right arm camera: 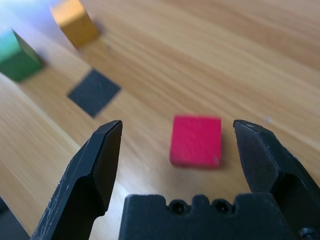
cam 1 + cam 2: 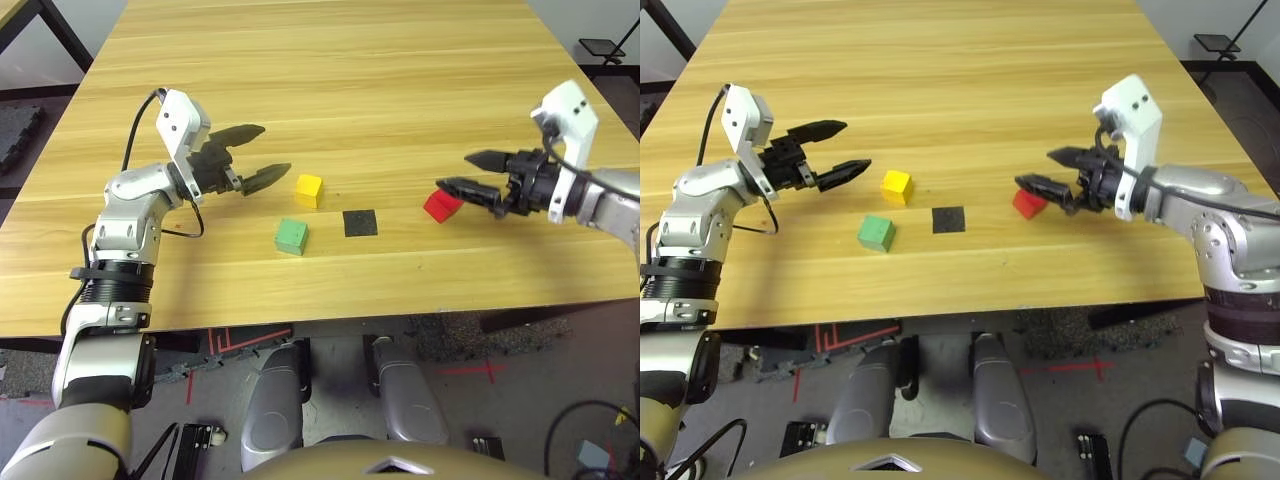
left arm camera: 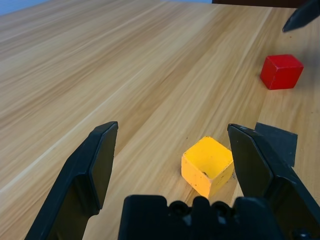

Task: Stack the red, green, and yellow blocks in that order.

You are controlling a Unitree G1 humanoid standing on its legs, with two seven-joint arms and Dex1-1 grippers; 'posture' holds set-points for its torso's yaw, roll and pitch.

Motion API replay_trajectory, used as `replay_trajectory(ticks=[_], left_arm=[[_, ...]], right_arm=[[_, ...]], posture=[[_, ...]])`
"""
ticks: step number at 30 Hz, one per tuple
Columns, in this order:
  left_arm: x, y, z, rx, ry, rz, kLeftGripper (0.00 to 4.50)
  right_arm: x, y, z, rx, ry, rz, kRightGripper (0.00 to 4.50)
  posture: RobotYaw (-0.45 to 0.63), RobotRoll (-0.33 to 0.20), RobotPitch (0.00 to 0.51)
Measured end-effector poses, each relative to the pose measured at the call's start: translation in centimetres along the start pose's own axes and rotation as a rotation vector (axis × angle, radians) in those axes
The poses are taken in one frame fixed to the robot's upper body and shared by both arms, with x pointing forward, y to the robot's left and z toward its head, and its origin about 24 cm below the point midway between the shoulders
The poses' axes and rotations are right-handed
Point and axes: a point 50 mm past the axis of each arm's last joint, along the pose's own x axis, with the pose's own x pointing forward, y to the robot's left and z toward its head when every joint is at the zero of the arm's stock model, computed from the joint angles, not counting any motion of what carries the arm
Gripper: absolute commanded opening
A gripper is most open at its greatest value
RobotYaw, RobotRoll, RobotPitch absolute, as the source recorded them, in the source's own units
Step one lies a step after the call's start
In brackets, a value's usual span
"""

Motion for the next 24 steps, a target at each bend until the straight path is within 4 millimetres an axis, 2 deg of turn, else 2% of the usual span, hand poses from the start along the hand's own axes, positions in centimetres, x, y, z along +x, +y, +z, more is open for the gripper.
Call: replay_trajectory(ticks=[5, 12, 24], left_arm=[[0.4, 0.0, 0.2, 0.007, -0.013, -0.005, 4.45], [0.4, -0.1, 0.4, 0.009, -0.015, -0.010, 4.45], [0.6, -0.8, 1.0, 0.009, -0.036, -0.034, 4.45]], right_arm=[[0.0, -0.6, -0.8, -0.035, 0.003, -0.049, 4.50], [1.4, -0.3, -2.8, -0.045, 0.027, -0.029, 4.50], [2.9, -1.0, -4.2, -0.068, 0.036, -0.010, 4.50]], posture=[[0.16, -0.054, 0.208], [0.18, -0.040, 0.215], [0.21, -0.028, 0.222]])
